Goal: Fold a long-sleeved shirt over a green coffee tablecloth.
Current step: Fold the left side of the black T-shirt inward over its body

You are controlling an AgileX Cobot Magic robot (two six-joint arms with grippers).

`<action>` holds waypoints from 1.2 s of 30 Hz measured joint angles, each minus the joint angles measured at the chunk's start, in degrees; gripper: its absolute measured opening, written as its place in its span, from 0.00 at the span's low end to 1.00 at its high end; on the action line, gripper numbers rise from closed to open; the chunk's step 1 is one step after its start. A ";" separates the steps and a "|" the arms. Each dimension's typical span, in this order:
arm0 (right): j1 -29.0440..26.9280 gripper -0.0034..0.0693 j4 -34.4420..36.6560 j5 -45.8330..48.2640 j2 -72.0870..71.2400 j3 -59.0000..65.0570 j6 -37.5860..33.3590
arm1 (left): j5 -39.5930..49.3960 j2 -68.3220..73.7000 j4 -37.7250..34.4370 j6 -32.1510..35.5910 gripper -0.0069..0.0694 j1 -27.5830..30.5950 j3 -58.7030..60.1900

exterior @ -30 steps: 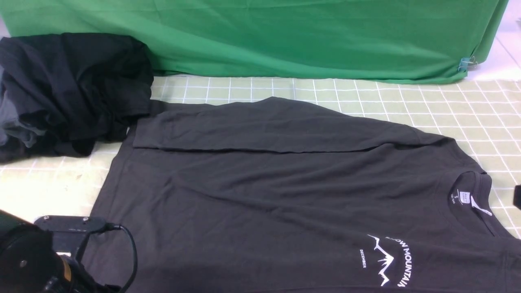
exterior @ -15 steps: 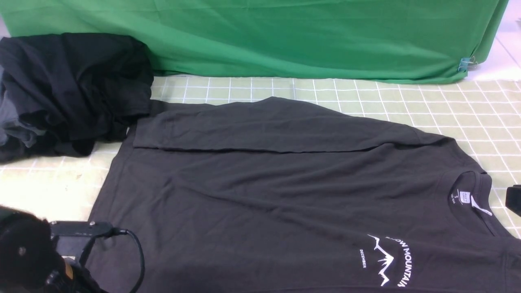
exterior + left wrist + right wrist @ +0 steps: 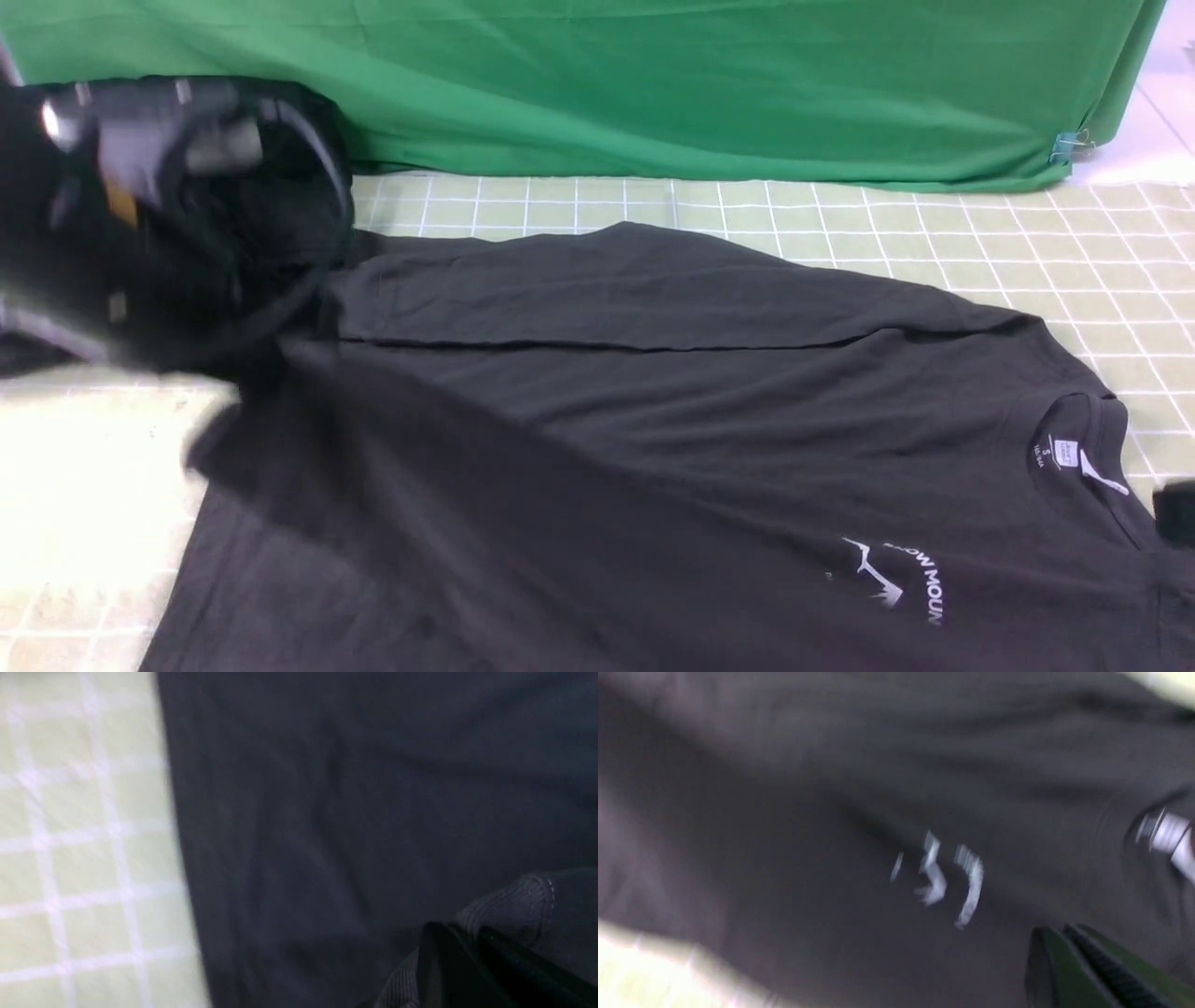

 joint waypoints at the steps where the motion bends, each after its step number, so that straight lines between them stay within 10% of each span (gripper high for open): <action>1: 0.00 0.06 0.00 3.91 1.94 -2.02 -0.92 | -0.47 2.41 0.29 0.52 0.11 1.47 -1.84; 10: 0.06 0.09 2.03 13.00 13.22 -8.39 -6.83 | -3.29 19.20 0.89 4.91 0.11 6.00 -9.90; 25: 30.47 0.59 -2.49 -0.94 35.62 -8.68 -2.96 | -3.63 23.09 2.25 5.67 0.11 5.87 -10.22; 36: 33.63 0.67 -6.21 -9.94 47.98 -8.68 0.81 | -3.65 23.09 2.25 5.58 0.11 5.87 -10.23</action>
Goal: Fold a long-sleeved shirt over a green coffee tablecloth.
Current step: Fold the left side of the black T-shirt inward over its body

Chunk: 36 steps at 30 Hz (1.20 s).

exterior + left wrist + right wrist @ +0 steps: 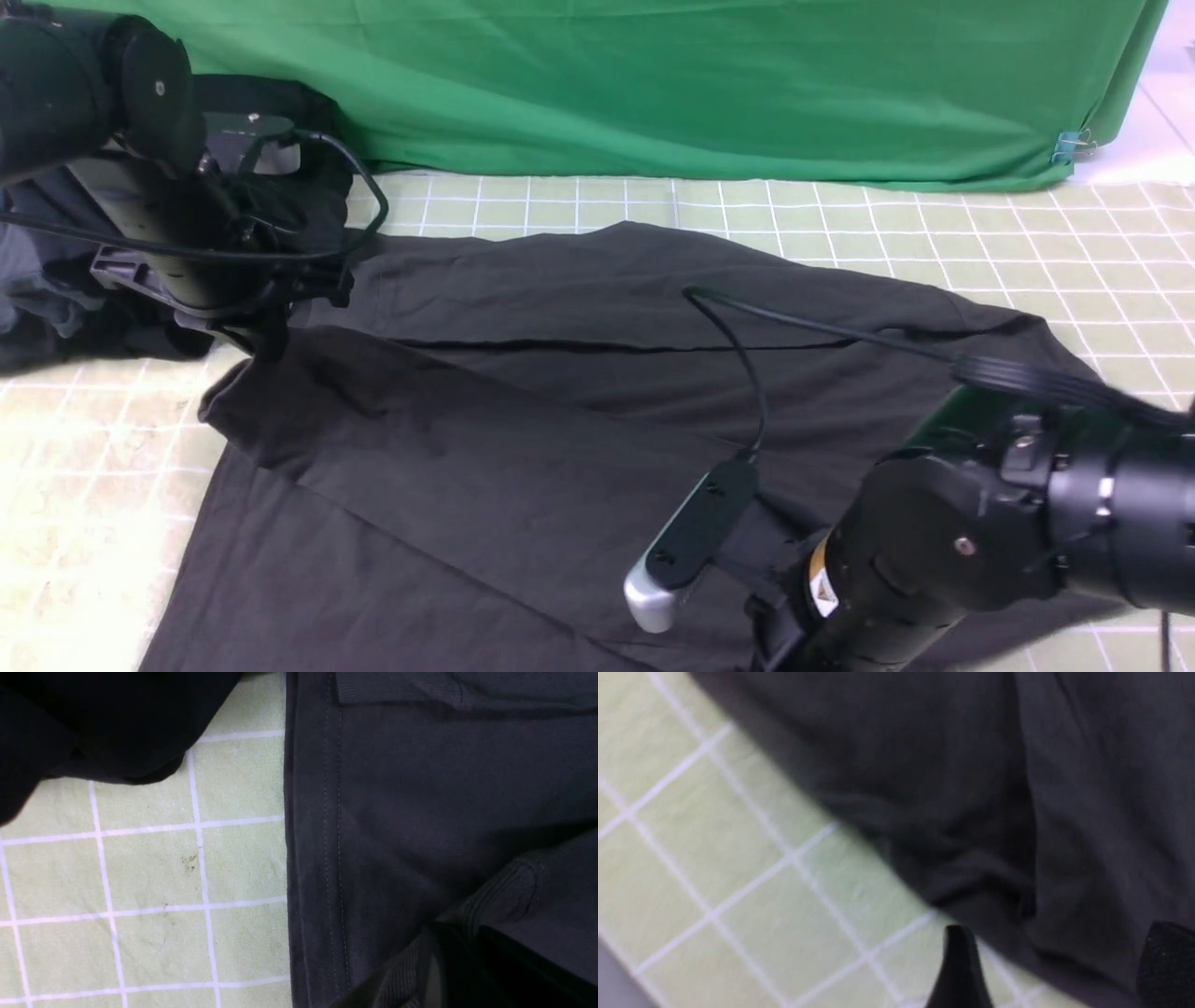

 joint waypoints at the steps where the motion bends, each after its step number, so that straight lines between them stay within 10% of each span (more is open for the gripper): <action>1: -0.10 0.63 -0.06 -0.58 0.98 0.00 0.00 | 0.00 0.00 0.00 0.00 0.11 0.00 0.00; 6: -0.67 0.48 -0.42 -0.54 3.52 0.00 0.19 | 0.00 0.00 -0.35 -0.17 0.11 0.00 0.00; 10: -0.84 0.12 -0.35 2.19 2.94 0.00 2.04 | 1.02 0.00 -1.71 -0.17 0.11 0.00 -0.05; 13: -0.84 0.08 -0.09 4.82 0.73 0.61 3.25 | 3.17 0.00 -3.40 0.53 0.11 0.00 -0.05; 26: -0.84 0.10 1.47 3.97 -10.69 12.82 9.06 | 7.82 0.00 -5.50 1.30 0.11 0.00 -0.05; 36: -0.84 0.45 3.26 4.08 -10.69 13.14 9.06 | 8.63 1.43 -4.84 1.35 0.11 0.00 -0.05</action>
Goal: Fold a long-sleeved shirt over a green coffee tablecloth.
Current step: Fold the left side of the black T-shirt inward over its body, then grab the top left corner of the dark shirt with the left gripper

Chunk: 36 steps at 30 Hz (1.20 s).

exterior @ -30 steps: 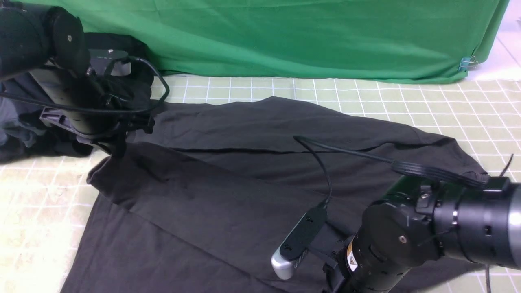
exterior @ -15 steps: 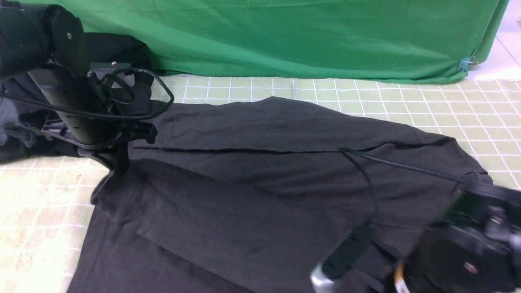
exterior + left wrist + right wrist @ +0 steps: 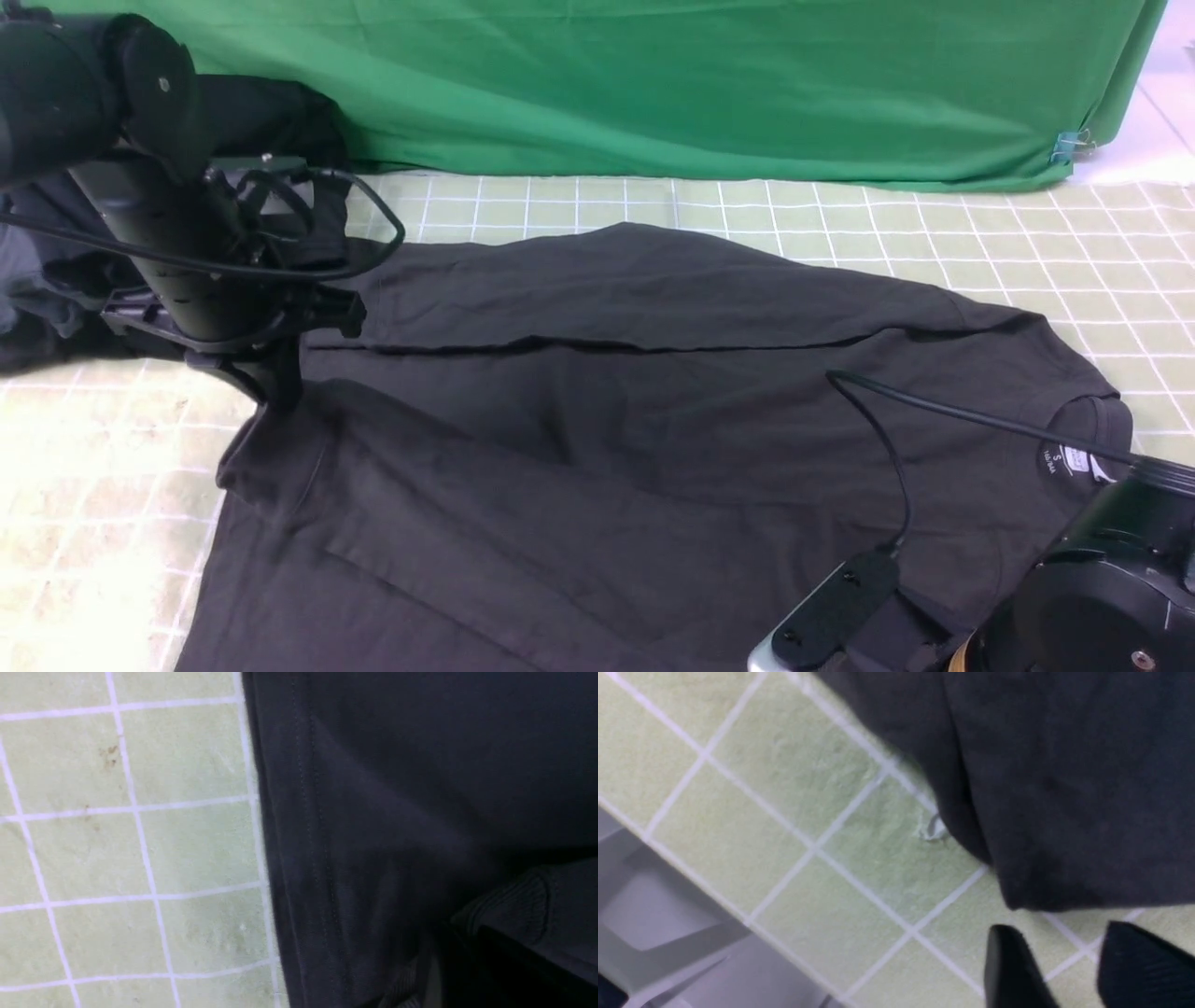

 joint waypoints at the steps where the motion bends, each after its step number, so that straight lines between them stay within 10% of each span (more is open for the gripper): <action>1: 0.00 0.47 0.00 0.25 0.00 0.00 0.00 | 0.00 0.46 0.38 0.00 0.11 0.00 0.00; 9: 0.00 0.51 0.07 4.71 -1.66 -2.53 0.01 | -2.94 1.80 1.93 0.00 0.20 0.00 0.00; 20: 0.00 0.51 -3.84 7.00 -16.03 -9.15 2.36 | -5.91 1.90 5.48 -12.04 0.82 0.25 -3.42; 36: 0.00 0.51 -8.34 7.57 -17.25 -9.69 4.50 | -7.86 22.48 1.08 -16.61 0.70 2.37 -23.45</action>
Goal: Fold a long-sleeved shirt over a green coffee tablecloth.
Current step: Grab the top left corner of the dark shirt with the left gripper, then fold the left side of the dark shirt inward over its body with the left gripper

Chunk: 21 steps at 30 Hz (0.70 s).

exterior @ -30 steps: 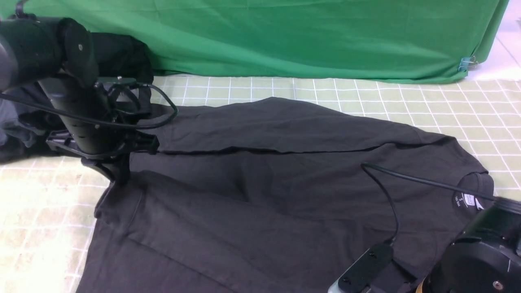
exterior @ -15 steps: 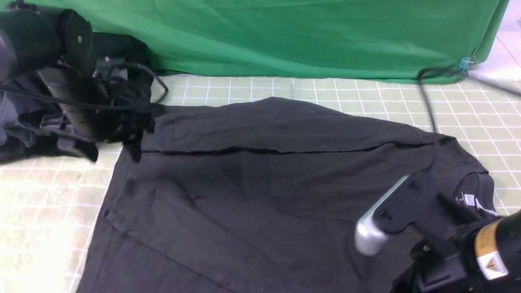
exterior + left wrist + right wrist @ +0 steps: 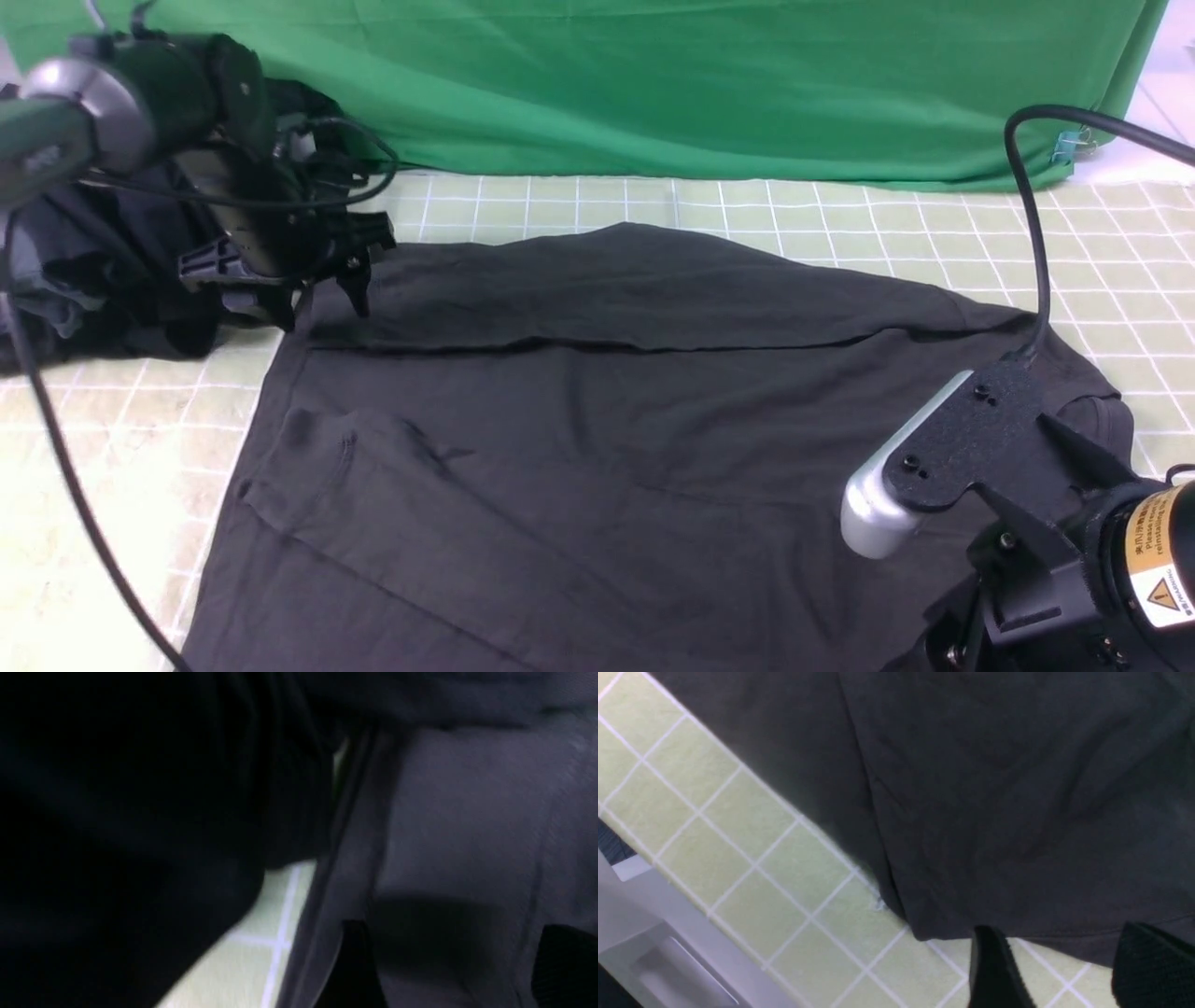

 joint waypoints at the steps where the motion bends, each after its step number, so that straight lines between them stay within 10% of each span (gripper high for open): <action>1: 0.00 0.51 0.00 -0.01 0.00 0.00 0.00 | 0.00 0.63 -0.01 0.00 0.70 0.00 -0.43; 7: 0.00 0.51 -0.18 0.01 0.00 0.00 0.00 | 0.23 2.05 0.07 0.33 0.62 0.00 -1.00; 14: 0.00 0.51 -0.31 0.01 0.00 0.00 0.00 | 1.13 1.20 -0.32 4.02 0.14 0.00 -1.17; 21: 0.00 0.51 -0.56 0.01 0.00 0.00 0.00 | 4.65 -2.76 -0.85 4.68 0.12 0.00 -1.28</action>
